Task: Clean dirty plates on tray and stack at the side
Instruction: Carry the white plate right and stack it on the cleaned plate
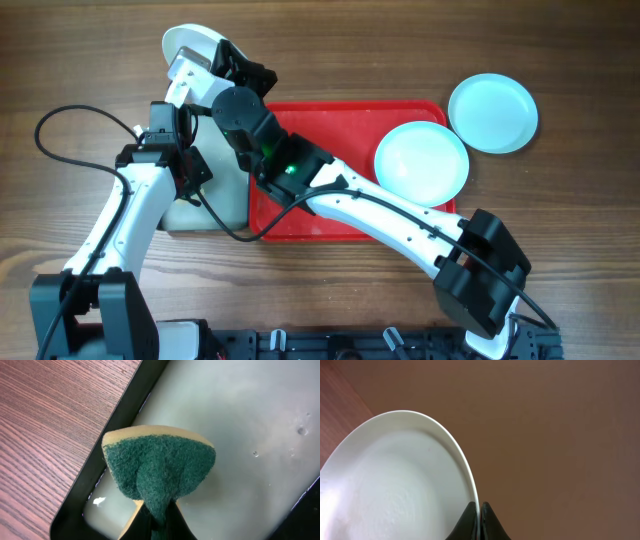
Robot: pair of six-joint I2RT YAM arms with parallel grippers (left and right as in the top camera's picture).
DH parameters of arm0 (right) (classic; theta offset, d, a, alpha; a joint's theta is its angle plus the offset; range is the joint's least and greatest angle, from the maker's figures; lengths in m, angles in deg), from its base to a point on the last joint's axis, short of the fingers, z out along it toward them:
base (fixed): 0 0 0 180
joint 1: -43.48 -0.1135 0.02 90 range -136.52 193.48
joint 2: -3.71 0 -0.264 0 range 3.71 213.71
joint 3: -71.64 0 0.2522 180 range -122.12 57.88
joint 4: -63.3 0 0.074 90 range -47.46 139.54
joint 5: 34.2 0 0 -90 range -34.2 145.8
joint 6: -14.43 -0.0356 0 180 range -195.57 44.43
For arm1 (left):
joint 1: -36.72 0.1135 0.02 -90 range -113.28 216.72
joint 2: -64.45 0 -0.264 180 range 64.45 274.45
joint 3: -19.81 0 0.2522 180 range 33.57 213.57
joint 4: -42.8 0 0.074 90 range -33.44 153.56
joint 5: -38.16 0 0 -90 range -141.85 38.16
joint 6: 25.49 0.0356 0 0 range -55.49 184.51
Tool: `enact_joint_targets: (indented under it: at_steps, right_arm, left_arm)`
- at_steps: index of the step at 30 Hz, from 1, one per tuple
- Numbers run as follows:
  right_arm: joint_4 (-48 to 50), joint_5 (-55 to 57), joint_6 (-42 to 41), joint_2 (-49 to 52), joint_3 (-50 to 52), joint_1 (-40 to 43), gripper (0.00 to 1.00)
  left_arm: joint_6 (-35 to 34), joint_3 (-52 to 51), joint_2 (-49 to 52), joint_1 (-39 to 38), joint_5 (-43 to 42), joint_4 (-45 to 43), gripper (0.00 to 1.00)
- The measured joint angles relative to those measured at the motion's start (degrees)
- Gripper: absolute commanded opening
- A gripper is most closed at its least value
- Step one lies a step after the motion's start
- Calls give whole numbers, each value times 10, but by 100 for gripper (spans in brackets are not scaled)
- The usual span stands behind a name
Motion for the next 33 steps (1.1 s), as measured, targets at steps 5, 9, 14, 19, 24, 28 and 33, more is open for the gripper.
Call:
enact_joint_targets:
  at_steps: [5, 9, 14, 19, 24, 28, 33]
  right_arm:
    - [-10, 0, -22, 0, 0, 0, 4]
    - [-35, 0, -75, 0, 0, 0, 4]
    - [-114, 6, -241, 0, -1, 20, 4]
    - [-262, -132, -452, 3, -2, 85, 4]
    - [-328, -294, -600, 5, -2, 176, 4]
    - [-363, -385, -640, 5, -2, 254, 4]
    - [-447, -480, -680, 5, -2, 404, 4]
  left_arm:
    - [0, 0, 0, 0, 0, 0, 4]
    - [0, 0, 0, 0, 0, 0, 4]
    - [0, 0, 0, 0, 0, -2, 4]
    - [0, 0, 0, 0, 0, -2, 4]
    - [0, 0, 0, 0, 0, -3, 4]
    - [0, 0, 0, 0, 0, -4, 4]
    - [0, 0, 0, 0, 0, -8, 4]
